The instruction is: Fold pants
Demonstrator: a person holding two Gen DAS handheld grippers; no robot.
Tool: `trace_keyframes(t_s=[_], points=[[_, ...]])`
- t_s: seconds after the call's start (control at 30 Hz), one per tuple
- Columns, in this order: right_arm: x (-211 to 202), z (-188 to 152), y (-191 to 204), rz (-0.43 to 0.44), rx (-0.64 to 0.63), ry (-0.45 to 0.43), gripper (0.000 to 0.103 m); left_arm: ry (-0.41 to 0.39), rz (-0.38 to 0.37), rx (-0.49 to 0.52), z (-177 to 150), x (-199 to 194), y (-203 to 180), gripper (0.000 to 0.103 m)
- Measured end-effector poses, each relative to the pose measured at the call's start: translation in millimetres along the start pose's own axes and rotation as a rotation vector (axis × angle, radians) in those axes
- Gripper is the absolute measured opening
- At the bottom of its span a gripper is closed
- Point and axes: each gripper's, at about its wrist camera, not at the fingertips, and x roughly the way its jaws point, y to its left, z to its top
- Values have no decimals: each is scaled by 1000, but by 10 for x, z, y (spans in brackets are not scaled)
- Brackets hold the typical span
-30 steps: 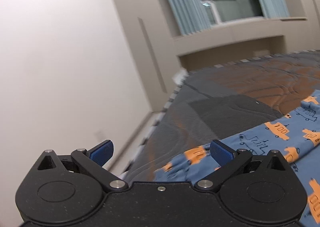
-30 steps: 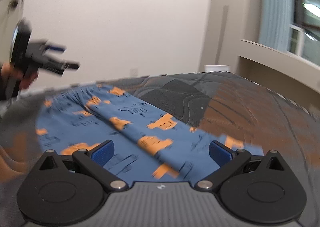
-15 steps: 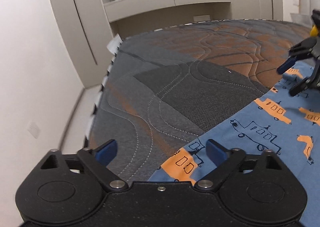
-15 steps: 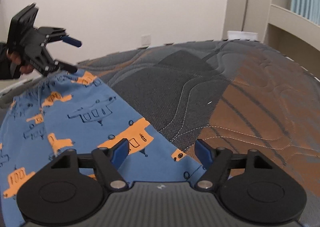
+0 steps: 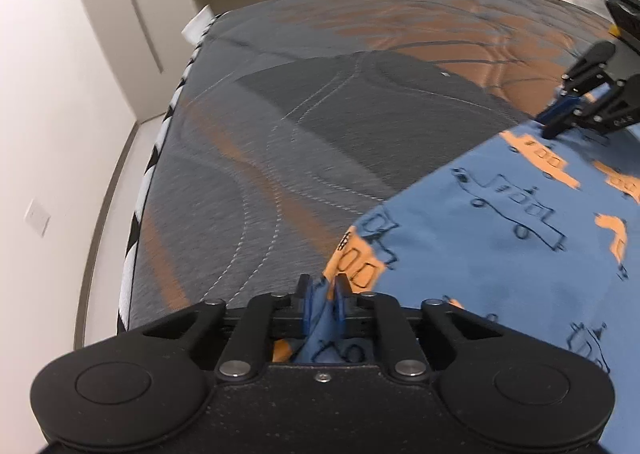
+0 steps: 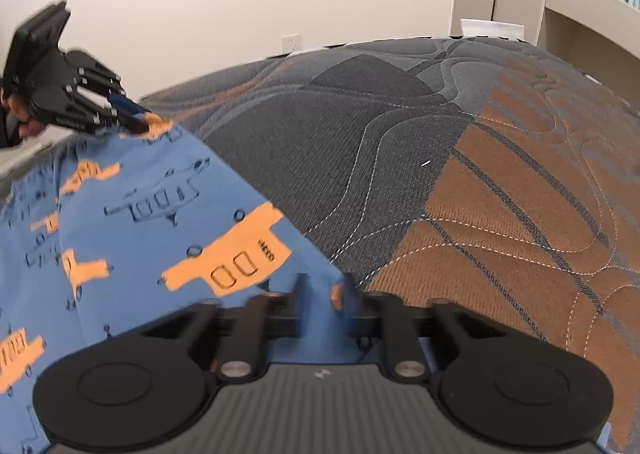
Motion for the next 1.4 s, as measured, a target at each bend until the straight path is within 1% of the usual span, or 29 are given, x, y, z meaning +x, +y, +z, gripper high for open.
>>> trace_keyframes(t_s=[0.07,0.13,0.23,0.37,0.43,0.47,0.53,0.63,0.73,0.77,0.8,0.83,0.87,0.9,0.93,0.97,1.0,1.1,1.13,1.17,1.2,1.23,1.27,1.33,1.4], points=[[-17,-20,80,-22,-22,-6,6,0,23,-7,-7,19,-5,2],[-33,-28,143,-52,-29,-15,3,-19,49,-30,3,-2,-10,1],[-70,4,263,-114,-68,-37,3,-94,111,-36,42,-135,-37,1],[-100,182,364,-225,-101,-89,2,-181,166,-74,119,-324,15,1],[-95,326,361,-269,-91,-117,2,-198,202,-112,173,-366,80,1],[-77,393,350,-278,-82,-128,2,-196,226,-126,196,-359,103,1],[-9,499,307,-276,-60,-131,2,-166,257,-158,237,-277,135,1],[220,590,262,-276,-48,-87,2,-93,271,-184,236,-75,154,1],[444,571,241,-273,-50,-31,3,-60,257,-206,221,78,178,1],[476,557,231,-267,-49,-27,3,-56,242,-210,184,93,213,2],[482,542,221,-261,-47,-31,4,-50,226,-216,159,105,244,5],[462,536,199,-248,-41,-40,7,-49,215,-222,150,106,265,8],[431,527,169,-227,-29,-49,11,-54,209,-226,115,100,279,16],[406,521,144,-211,-16,-55,20,-63,202,-230,106,90,308,23],[373,516,123,-192,-6,-61,25,-72,192,-232,103,72,330,26],[354,521,98,-180,0,-65,34,-79,190,-233,98,73,344,28],[346,526,81,-175,6,-66,38,-85,188,-235,101,71,358,29],[395,550,29,-149,47,-64,38,-69,176,-241,115,121,372,28],[428,558,14,-139,63,-63,38,-57,179,-239,125,147,370,27],[450,563,0,-134,75,-64,37,-49,177,-240,128,167,368,12],[443,552,-2,-130,89,-69,24,-48,170,-244,121,176,368,2],[446,553,-23,-115,110,-73,13,-49,162,-249,109,176,358,1],[454,555,-34,-111,127,-72,7,-48,173,-246,109,175,326,1],[464,546,20,-144,113,-71,5,-50,191,-235,102,149,272,0],[400,532,116,-174,83,-92,4,-100,198,-239,93,32,240,0]])
